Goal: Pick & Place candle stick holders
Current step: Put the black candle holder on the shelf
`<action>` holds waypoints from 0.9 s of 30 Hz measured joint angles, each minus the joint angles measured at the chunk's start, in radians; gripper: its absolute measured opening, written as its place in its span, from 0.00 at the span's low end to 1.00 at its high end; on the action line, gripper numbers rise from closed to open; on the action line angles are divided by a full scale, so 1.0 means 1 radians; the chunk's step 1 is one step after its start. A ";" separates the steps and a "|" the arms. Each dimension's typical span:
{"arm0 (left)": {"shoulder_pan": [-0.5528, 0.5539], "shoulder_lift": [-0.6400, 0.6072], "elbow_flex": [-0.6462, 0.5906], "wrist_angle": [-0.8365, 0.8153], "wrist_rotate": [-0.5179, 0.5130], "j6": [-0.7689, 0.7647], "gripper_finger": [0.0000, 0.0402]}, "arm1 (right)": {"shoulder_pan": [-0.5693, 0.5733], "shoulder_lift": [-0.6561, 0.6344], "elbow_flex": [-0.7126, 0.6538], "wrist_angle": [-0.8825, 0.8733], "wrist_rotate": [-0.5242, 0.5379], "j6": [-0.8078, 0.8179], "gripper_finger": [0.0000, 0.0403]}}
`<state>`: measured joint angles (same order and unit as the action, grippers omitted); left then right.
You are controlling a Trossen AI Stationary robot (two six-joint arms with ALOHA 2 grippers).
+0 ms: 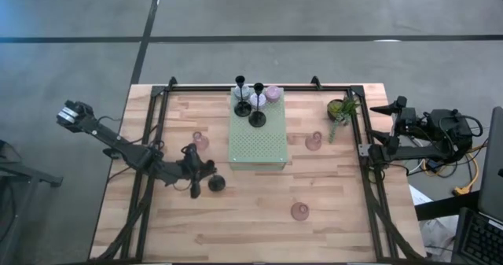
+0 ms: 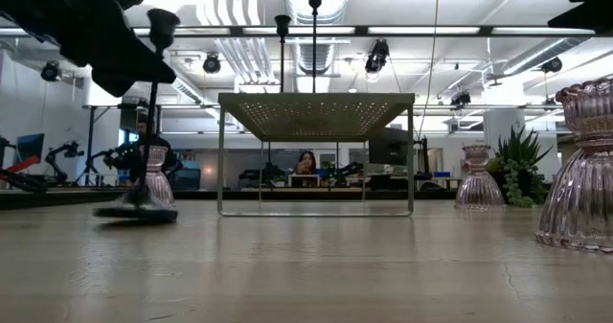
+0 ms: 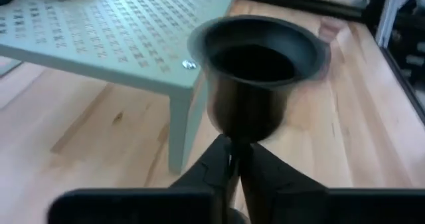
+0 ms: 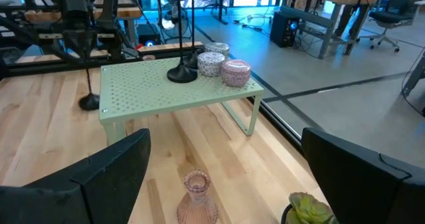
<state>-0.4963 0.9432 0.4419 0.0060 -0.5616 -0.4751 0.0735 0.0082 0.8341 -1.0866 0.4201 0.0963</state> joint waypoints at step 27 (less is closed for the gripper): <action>0.162 0.216 0.772 -0.437 0.276 0.280 0.04 | 0.000 0.000 0.000 0.000 0.000 0.000 0.95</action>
<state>-0.3343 1.1595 1.2141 -0.4307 -0.2852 -0.1951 0.0738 0.0080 0.8337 -1.0866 0.4200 0.0963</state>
